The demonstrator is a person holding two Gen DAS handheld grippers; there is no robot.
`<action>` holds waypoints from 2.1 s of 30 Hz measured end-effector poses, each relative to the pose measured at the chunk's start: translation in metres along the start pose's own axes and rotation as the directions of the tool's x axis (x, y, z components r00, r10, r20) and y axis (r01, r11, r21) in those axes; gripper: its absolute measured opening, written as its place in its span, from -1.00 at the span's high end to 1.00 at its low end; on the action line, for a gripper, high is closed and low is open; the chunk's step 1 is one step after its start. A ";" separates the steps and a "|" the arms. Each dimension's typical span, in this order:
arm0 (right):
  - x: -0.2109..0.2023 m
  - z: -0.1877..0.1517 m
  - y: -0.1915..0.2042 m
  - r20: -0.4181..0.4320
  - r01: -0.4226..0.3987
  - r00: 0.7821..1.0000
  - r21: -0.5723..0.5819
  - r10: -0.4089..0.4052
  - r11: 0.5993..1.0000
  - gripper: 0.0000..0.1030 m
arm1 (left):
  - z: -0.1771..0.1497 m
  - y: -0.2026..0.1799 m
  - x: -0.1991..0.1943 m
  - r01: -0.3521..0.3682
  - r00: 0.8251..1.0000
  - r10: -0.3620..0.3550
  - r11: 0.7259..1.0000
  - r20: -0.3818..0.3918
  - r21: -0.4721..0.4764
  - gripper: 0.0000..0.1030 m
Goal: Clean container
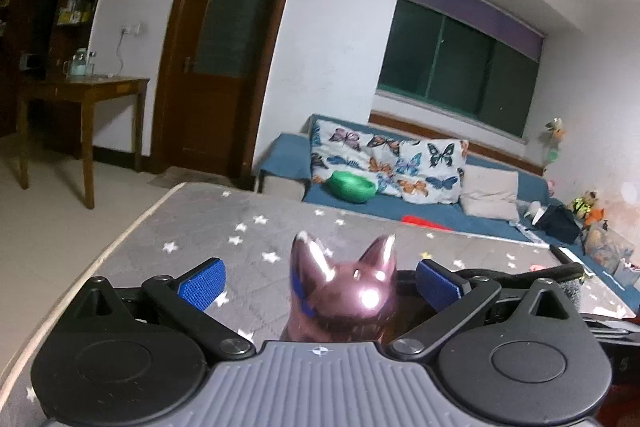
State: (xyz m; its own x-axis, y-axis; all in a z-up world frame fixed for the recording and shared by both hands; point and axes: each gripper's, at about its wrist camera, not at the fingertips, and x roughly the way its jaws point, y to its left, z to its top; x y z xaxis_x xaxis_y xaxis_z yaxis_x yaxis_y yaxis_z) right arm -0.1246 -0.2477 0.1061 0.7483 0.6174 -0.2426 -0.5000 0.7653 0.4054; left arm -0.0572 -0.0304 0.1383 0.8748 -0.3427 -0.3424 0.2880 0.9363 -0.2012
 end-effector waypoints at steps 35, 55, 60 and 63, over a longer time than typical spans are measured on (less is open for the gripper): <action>0.004 0.011 0.022 0.035 -0.115 0.993 -0.012 0.116 0.993 0.69 | 0.009 0.033 0.012 -0.226 0.974 0.223 0.959 -0.032 -0.171 -1.00; 0.040 -0.057 -0.011 -0.268 0.043 0.963 0.079 -0.021 0.996 0.68 | 0.006 0.029 0.012 -0.213 0.977 0.214 0.961 -0.018 -0.177 -1.00; 0.016 -0.030 0.003 -0.157 -0.002 0.988 0.065 0.012 0.998 0.68 | 0.005 0.031 0.013 -0.197 0.980 0.197 0.961 -0.018 -0.197 -1.00; 0.007 -0.008 0.008 -0.070 -0.056 0.996 0.068 0.061 0.996 0.68 | 0.004 0.030 0.013 -0.189 0.982 0.189 0.961 -0.020 -0.203 -1.00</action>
State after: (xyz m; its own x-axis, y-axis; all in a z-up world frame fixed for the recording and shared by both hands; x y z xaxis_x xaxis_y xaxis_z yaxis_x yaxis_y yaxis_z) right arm -0.1269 -0.2354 0.1011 0.6843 0.6738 -0.2788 -0.5103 0.7155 0.4771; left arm -0.0356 -0.0061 0.1319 0.9057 -0.1612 -0.3921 0.0324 0.9485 -0.3152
